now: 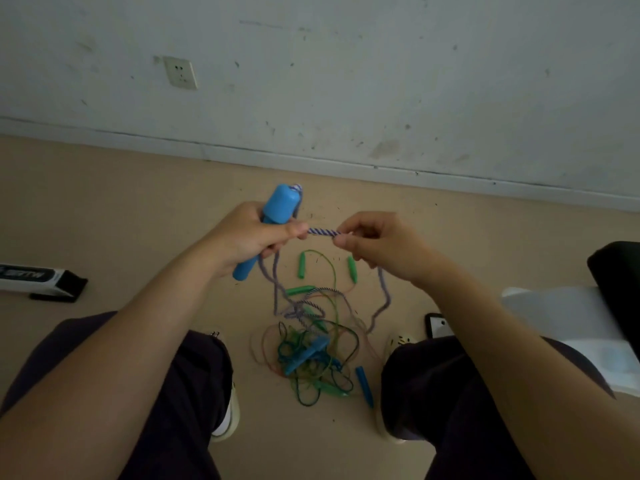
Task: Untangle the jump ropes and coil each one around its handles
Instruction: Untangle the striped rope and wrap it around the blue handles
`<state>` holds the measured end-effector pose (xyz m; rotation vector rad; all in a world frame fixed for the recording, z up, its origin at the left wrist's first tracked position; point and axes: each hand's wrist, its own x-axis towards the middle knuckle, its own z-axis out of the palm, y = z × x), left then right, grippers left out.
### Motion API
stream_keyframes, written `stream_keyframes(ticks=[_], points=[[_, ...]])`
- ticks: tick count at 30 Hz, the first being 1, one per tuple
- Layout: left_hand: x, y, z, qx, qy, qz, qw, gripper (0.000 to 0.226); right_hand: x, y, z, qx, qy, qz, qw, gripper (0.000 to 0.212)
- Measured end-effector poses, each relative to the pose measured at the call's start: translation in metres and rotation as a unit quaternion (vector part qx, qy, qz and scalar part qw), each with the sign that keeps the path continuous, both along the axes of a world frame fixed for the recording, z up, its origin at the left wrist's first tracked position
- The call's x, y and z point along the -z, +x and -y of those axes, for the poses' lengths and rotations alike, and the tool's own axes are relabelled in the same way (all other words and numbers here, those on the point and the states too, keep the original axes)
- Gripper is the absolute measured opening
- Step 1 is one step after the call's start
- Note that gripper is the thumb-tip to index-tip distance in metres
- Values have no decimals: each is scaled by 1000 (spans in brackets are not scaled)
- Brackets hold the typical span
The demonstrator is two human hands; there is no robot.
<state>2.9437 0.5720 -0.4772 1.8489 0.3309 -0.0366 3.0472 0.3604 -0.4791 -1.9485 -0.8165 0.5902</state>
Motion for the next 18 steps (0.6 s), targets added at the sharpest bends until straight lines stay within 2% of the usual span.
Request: stream_keyframes(ticks=[4, 7, 9, 15, 18], points=[[0, 2, 13, 32, 8, -2, 999, 24, 3, -6, -8, -19, -7, 21, 1000, 8], [-4, 1, -1, -14, 1, 12, 1000, 20, -2, 16, 7, 67, 13, 39, 997, 15], [-3, 1, -7, -33, 0, 20, 999, 19, -5, 27, 17, 102, 35, 34, 994, 12], [3, 3, 13, 15, 4, 2, 1000, 24, -3, -4, -5, -20, 5, 10, 1000, 3], [-1, 3, 12, 13, 5, 4, 1000, 39, -3, -4, -7, 3, 7, 16, 1000, 5]])
